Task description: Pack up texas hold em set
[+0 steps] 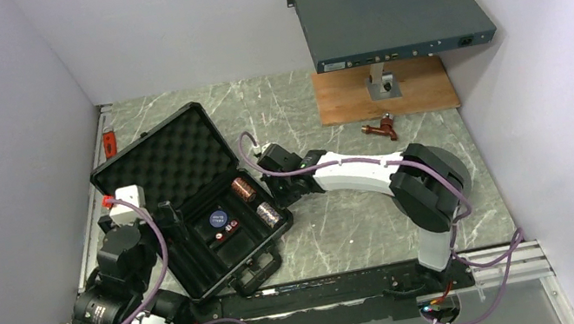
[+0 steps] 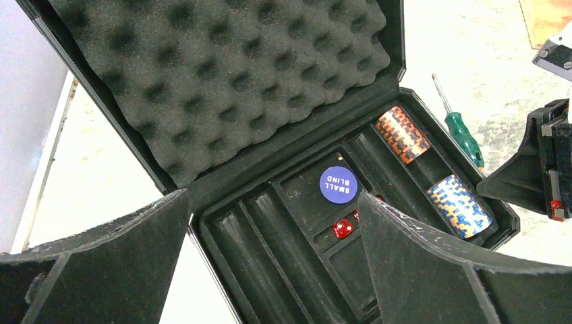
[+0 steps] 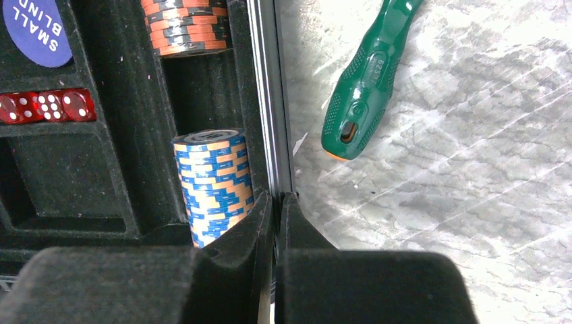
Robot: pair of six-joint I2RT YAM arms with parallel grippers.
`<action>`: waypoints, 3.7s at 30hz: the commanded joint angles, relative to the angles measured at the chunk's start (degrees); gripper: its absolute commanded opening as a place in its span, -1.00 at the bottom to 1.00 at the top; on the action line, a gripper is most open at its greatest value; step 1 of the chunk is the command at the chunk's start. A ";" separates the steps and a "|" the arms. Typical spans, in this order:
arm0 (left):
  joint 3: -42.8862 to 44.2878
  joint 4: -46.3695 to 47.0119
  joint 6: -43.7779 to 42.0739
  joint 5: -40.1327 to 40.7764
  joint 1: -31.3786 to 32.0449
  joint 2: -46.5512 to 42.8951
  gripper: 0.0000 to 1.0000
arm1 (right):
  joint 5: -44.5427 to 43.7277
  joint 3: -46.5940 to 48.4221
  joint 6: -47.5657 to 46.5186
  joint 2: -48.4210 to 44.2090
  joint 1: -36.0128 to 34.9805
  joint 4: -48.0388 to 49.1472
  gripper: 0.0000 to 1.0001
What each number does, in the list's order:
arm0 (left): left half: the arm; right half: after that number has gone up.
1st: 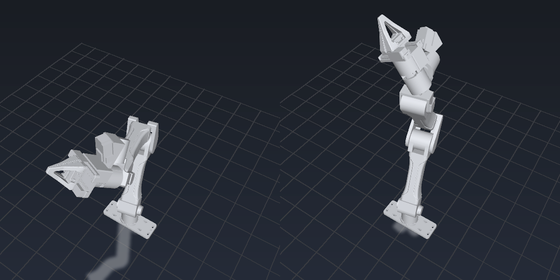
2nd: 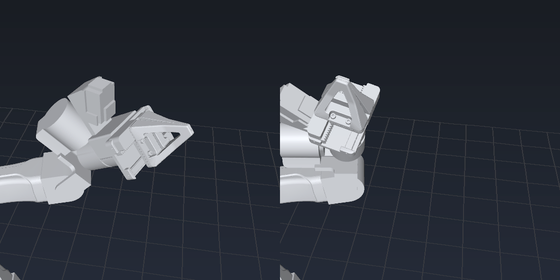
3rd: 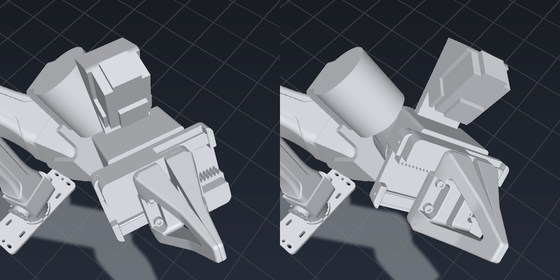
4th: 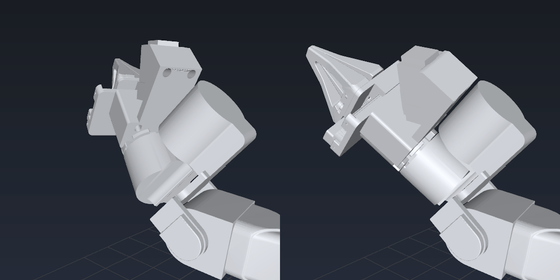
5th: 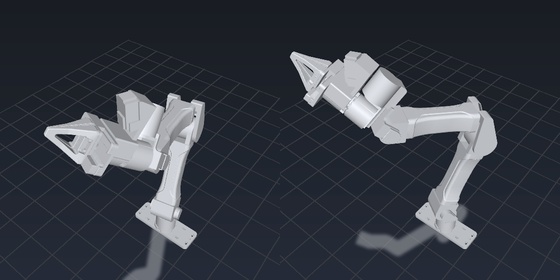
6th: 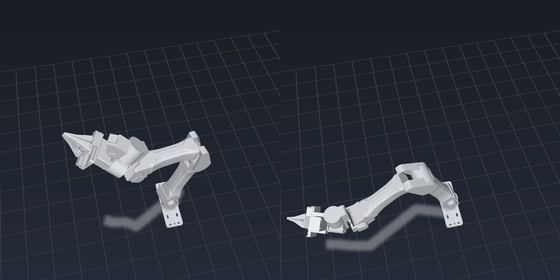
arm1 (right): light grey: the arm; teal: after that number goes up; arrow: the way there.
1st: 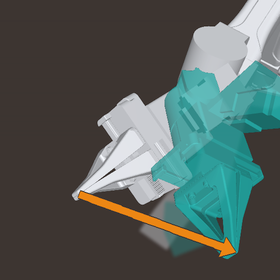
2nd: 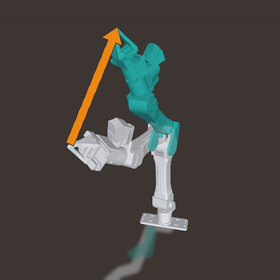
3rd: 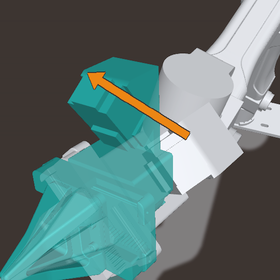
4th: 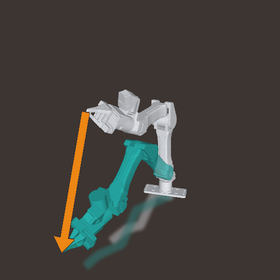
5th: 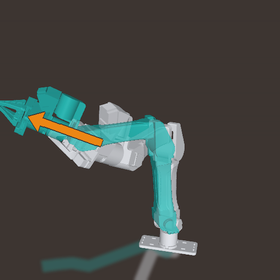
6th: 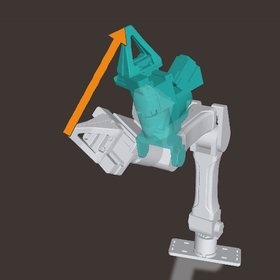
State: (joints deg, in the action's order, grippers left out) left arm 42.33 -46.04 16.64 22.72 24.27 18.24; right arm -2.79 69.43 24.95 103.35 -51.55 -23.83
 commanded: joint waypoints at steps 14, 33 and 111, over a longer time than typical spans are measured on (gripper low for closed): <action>-0.14 2.18 -0.56 -0.10 -0.45 2.31 0.99 | -11.59 0.70 -4.80 -0.86 11.73 1.24 -1.00; -0.14 2.51 -1.06 -1.01 -1.50 4.08 0.99 | -6.29 -1.96 -15.37 -6.99 13.36 5.47 -0.65; 55.41 1.74 -8.22 -27.30 -35.31 71.23 0.78 | -13.48 -19.81 0.29 -44.10 -8.31 -4.89 0.63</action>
State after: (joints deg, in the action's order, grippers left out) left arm 93.41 -45.65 9.23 -0.91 -9.45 86.54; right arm -2.81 50.50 20.18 63.96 -59.77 -22.22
